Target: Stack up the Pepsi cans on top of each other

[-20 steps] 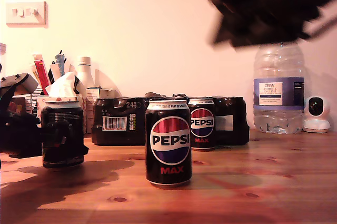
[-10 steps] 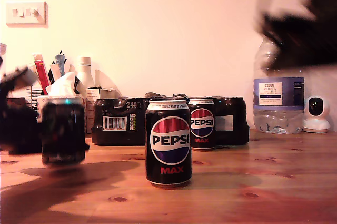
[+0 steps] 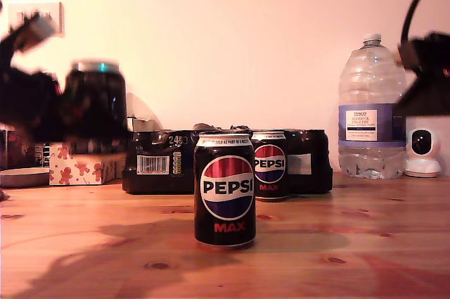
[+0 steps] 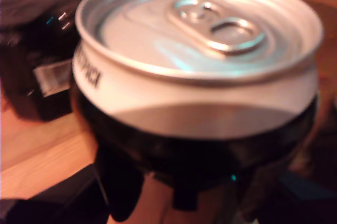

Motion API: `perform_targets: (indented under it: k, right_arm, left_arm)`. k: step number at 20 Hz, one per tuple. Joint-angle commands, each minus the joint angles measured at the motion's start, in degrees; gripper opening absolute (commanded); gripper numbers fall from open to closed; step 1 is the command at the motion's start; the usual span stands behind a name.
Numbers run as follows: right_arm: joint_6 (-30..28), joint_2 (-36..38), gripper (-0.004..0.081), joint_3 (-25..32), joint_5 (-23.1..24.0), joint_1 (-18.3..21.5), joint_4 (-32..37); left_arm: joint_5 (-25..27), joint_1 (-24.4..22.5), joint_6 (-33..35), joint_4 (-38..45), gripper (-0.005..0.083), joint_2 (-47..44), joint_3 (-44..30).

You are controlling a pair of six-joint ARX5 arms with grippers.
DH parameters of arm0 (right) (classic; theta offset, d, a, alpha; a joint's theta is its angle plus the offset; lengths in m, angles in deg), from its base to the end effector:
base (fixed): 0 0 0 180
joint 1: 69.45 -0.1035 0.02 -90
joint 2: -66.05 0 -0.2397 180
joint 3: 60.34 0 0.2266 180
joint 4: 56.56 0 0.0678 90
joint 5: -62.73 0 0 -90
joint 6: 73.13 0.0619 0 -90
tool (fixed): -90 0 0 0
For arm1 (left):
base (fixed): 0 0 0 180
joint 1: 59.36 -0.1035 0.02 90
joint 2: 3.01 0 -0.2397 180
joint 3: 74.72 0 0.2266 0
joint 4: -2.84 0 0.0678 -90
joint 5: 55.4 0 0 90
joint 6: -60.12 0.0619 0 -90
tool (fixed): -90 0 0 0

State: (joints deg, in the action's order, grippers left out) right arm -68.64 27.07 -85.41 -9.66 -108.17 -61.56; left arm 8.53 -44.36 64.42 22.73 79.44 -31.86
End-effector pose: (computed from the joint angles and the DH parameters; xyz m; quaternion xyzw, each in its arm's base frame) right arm 0.1471 0.0940 0.1587 -0.0395 0.1518 0.1749 0.9720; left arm 0.2628 -0.0986 0.1551 0.0181 0.1572 -0.3518 0.9226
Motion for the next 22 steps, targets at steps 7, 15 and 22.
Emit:
perform_targets:
  k: [7, 15, 22]
  right_arm:
    - [0.31, 2.19, -0.0013, 0.96, 1.27, -0.09, -2.19]
    - [1.51, 3.41, -0.0013, 1.01, -5.64, -0.11, -2.89]
    - [3.19, 10.86, -0.0013, 1.01, -15.78, -0.11, -2.62]
  left_arm:
    - [-0.50, 5.92, -1.31, -7.87, 0.0334, -11.65, 2.64]
    - [-0.44, 15.12, -1.51, -11.69, 0.0334, -11.96, 8.76]
    - [1.99, 18.53, -1.46, -11.28, 0.0334, -11.08, 9.51]
